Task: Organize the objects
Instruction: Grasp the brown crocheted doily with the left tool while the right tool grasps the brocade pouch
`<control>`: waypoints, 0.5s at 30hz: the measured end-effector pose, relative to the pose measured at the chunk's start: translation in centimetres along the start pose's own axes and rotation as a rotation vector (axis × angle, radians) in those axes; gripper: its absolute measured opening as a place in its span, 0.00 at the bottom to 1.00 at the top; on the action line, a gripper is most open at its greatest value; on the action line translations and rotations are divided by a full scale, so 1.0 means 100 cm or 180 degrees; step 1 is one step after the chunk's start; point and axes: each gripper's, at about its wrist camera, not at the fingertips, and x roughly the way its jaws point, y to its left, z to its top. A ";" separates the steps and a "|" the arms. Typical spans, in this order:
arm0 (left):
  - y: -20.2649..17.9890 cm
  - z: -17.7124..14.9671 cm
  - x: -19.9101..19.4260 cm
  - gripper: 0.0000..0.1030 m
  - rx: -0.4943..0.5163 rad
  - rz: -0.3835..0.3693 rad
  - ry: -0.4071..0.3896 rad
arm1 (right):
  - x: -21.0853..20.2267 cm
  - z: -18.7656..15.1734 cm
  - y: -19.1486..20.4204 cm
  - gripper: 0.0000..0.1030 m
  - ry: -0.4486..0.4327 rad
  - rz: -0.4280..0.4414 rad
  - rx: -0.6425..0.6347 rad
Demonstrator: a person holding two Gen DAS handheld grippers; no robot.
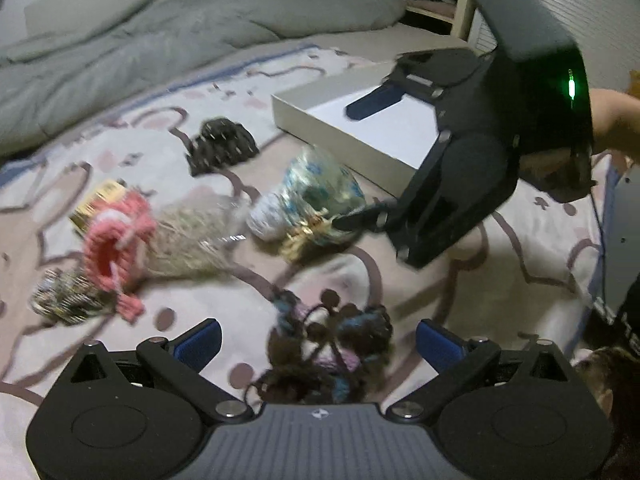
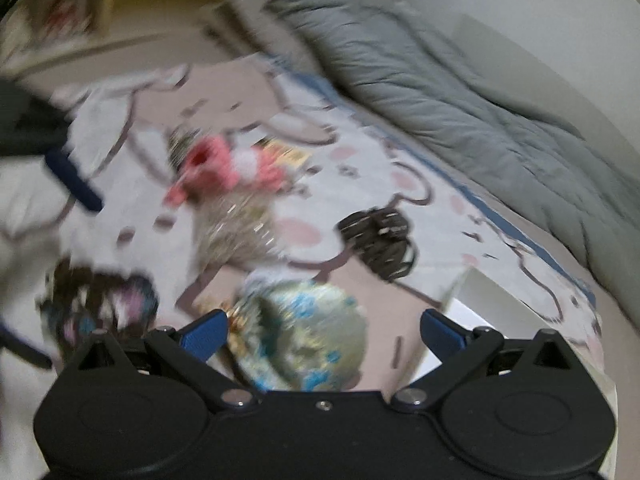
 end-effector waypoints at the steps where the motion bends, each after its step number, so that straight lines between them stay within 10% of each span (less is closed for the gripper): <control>1: 0.001 0.000 0.002 0.95 -0.0023 -0.0043 0.0019 | 0.004 -0.002 0.006 1.00 0.0031 0.0034 -0.0117; 15: 0.017 0.003 0.039 0.78 -0.0267 -0.0252 0.0355 | 0.049 -0.009 0.018 1.00 0.0291 -0.0054 -0.0652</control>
